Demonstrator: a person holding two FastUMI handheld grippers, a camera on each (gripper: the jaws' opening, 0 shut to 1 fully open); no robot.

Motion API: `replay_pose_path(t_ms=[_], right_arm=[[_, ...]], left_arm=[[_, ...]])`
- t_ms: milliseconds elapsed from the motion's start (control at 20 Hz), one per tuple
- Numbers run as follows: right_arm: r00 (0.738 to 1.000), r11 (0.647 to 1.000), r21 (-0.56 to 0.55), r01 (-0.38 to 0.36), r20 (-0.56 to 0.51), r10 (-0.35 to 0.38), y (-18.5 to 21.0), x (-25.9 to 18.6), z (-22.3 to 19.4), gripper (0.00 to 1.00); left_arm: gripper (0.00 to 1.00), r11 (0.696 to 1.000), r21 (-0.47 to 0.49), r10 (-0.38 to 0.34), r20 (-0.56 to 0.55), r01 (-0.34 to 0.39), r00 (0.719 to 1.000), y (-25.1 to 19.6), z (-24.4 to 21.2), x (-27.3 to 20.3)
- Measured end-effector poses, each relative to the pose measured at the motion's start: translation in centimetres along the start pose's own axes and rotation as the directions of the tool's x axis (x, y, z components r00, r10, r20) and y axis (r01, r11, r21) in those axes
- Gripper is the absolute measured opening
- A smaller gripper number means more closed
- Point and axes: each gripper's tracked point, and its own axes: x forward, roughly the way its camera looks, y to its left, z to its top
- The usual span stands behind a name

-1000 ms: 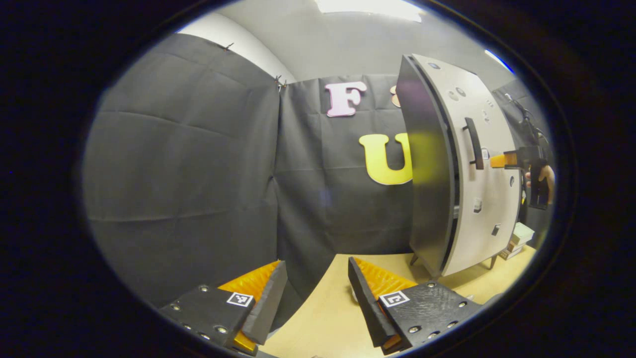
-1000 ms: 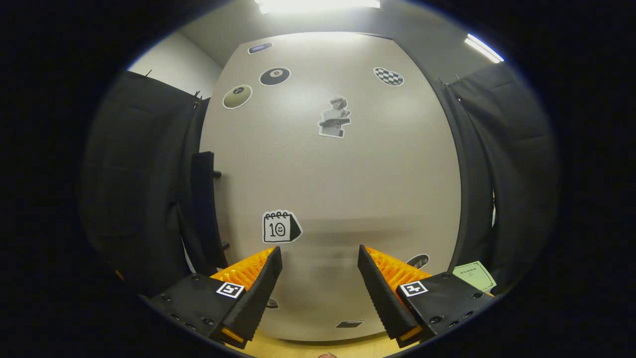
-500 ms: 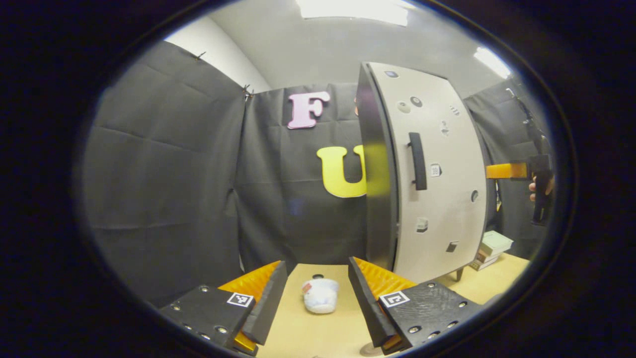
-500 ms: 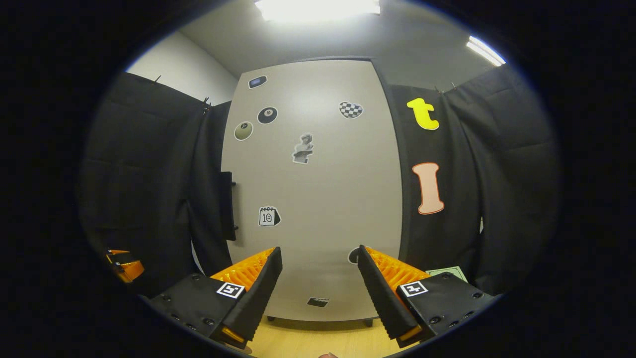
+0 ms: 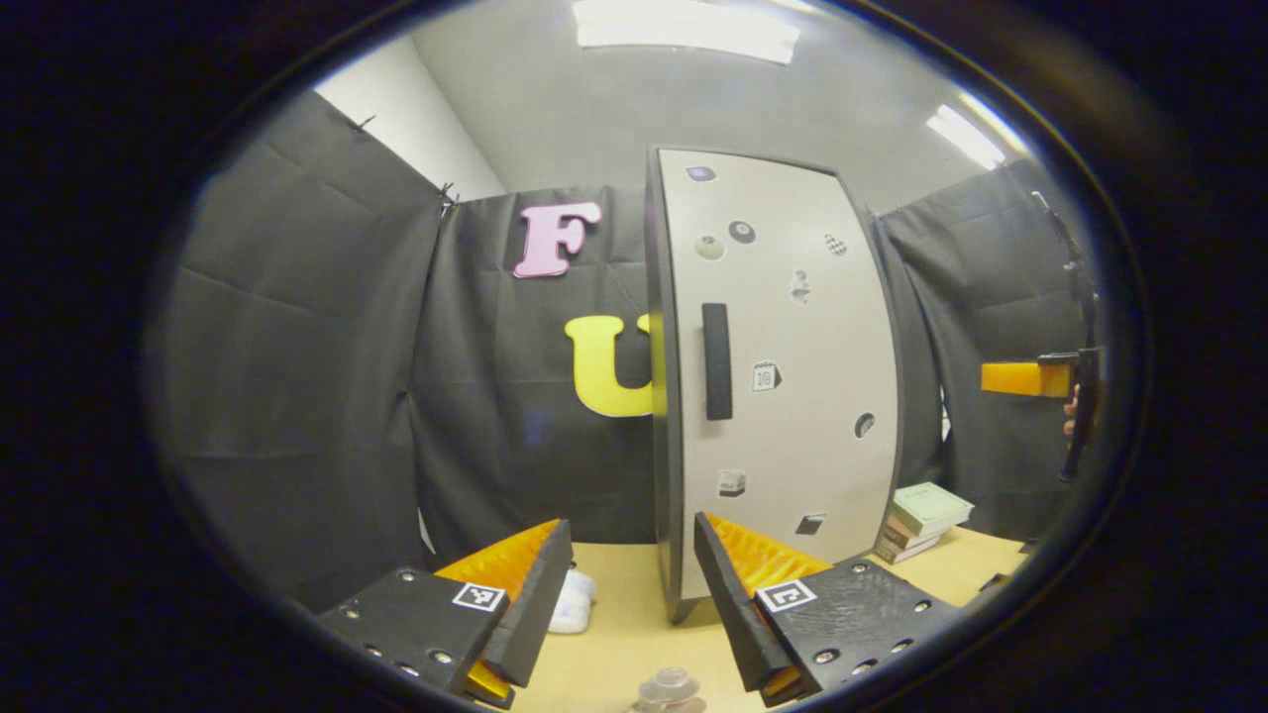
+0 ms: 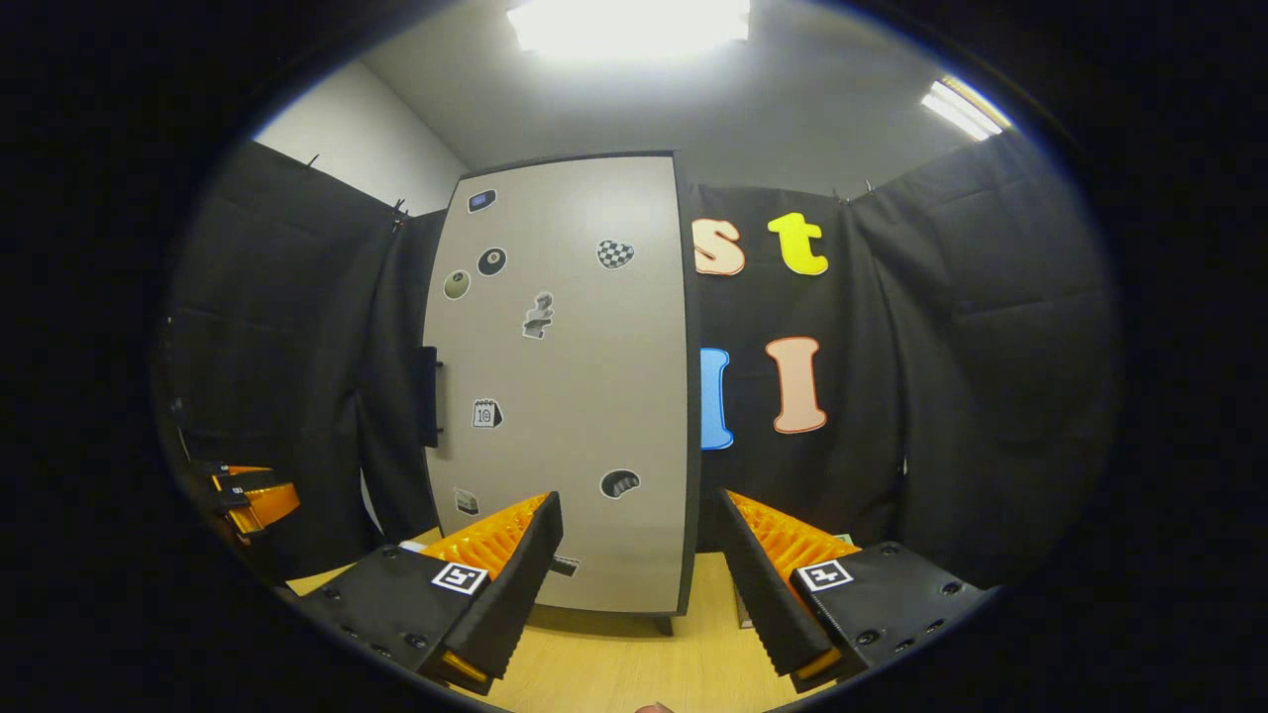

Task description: Open the cabinet door with the right hand, grasp the bottle in the cabinet with the left hand and place it on the coaster, then close the cabinet door with the right hand.

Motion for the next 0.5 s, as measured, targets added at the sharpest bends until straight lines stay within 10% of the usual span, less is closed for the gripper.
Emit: replay_pose_path(t_ms=[500], right_arm=[[1.000,1.000,-0.002,-0.009,-0.013,0.009,-4.7,-6.0,-2.8,0.97]], left_arm=[[0.75,0.999,0.034,-0.004,0.006,0.004,1.000,-5.1,2.3,-5.0]])
